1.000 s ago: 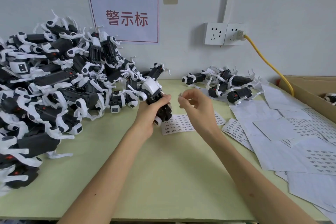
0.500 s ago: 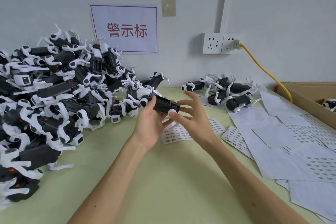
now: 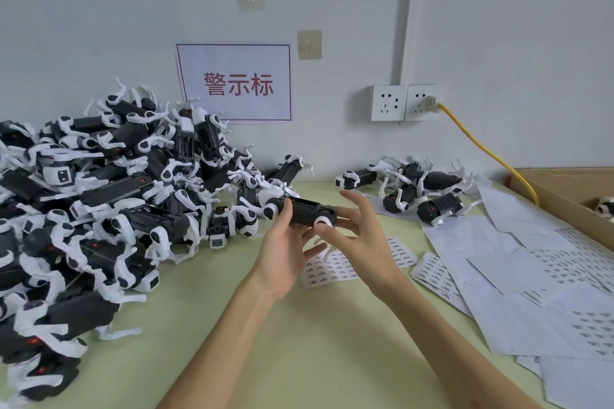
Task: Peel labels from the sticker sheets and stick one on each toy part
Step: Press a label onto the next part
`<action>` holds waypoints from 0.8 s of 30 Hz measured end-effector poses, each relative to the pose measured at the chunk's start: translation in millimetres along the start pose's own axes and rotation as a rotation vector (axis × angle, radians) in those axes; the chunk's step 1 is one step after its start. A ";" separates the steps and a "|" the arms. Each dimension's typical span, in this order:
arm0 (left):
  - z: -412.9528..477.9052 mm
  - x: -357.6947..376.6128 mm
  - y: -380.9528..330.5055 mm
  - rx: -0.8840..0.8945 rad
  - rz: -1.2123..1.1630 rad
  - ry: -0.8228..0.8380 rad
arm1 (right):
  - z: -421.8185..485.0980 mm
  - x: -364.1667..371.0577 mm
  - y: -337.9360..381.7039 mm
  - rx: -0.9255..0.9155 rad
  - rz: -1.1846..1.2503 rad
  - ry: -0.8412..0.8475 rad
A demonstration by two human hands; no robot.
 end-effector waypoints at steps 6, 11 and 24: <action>1.5 0.4 6.8 -0.106 0.261 -0.010 | 6.6 -35.4 4.9 0.041 0.262 -0.286; 2.5 -13.9 14.6 -0.223 -0.041 -0.100 | 9.8 -47.3 -2.1 0.181 0.536 -0.255; -10.6 16.1 7.6 -0.131 0.201 0.065 | 8.6 -32.3 2.4 0.124 0.172 -0.118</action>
Point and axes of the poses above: each hand's wrist, its own z-axis towards the middle knuckle, its own x-axis out of the palm, y = z × x, the point moved 8 cm from there along z, towards the middle knuckle, and after that the axes turned 9 degrees about -x, right-handed, at the moved point
